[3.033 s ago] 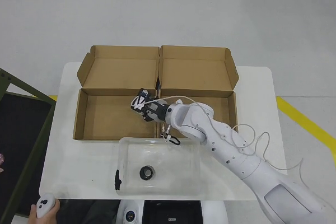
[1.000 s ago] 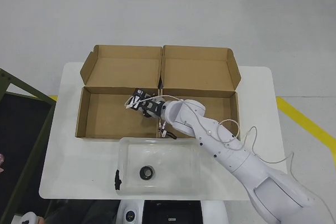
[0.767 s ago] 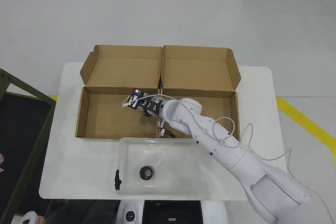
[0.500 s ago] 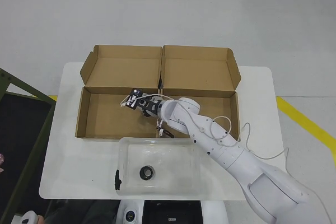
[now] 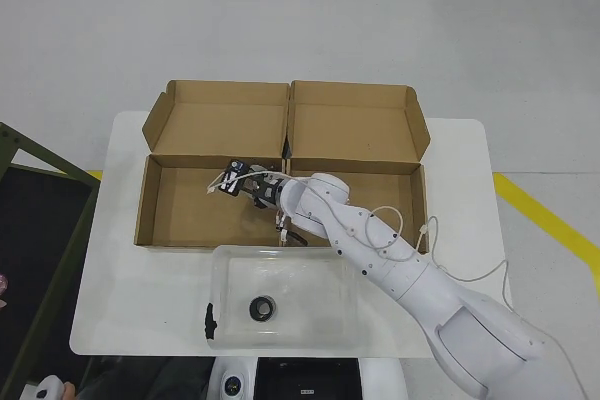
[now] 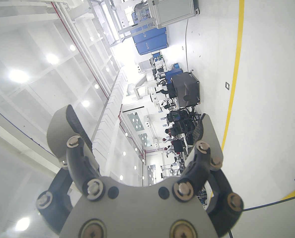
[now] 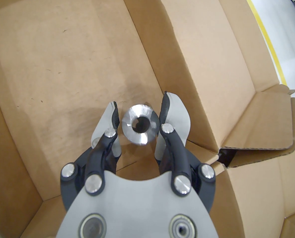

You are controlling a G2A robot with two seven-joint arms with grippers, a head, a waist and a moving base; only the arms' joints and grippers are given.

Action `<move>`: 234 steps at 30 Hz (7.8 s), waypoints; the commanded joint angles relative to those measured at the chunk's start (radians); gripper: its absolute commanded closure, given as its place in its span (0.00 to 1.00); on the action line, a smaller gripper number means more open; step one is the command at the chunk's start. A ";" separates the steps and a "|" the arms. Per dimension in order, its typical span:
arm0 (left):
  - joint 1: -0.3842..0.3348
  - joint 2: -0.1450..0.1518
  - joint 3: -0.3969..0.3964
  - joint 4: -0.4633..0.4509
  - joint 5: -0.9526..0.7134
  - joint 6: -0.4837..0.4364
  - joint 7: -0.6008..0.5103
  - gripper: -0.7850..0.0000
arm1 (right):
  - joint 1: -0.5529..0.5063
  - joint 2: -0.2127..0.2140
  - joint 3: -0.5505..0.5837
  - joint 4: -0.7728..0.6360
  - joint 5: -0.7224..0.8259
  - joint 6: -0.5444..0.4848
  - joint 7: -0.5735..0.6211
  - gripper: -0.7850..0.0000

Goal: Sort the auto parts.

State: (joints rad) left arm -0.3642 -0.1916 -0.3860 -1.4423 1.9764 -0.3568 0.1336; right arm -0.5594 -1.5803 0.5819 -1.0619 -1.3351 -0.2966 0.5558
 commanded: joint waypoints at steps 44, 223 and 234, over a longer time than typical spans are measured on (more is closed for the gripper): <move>0.000 0.000 0.000 0.000 0.000 0.000 0.000 0.00 | -0.552 0.160 0.247 -0.770 -0.185 -0.422 0.007 0.25; 0.000 0.000 0.000 0.000 0.000 0.000 0.000 0.00 | -0.169 0.136 0.111 -0.249 0.130 -0.203 -0.135 1.00; 0.000 0.000 0.000 0.000 0.000 0.000 0.000 0.00 | -0.147 0.114 0.081 -0.193 0.113 -0.200 -0.100 1.00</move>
State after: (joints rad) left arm -0.3642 -0.1917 -0.3860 -1.4423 1.9764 -0.3568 0.1336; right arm -0.7077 -1.4652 0.6642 -1.2588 -1.2210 -0.4963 0.4528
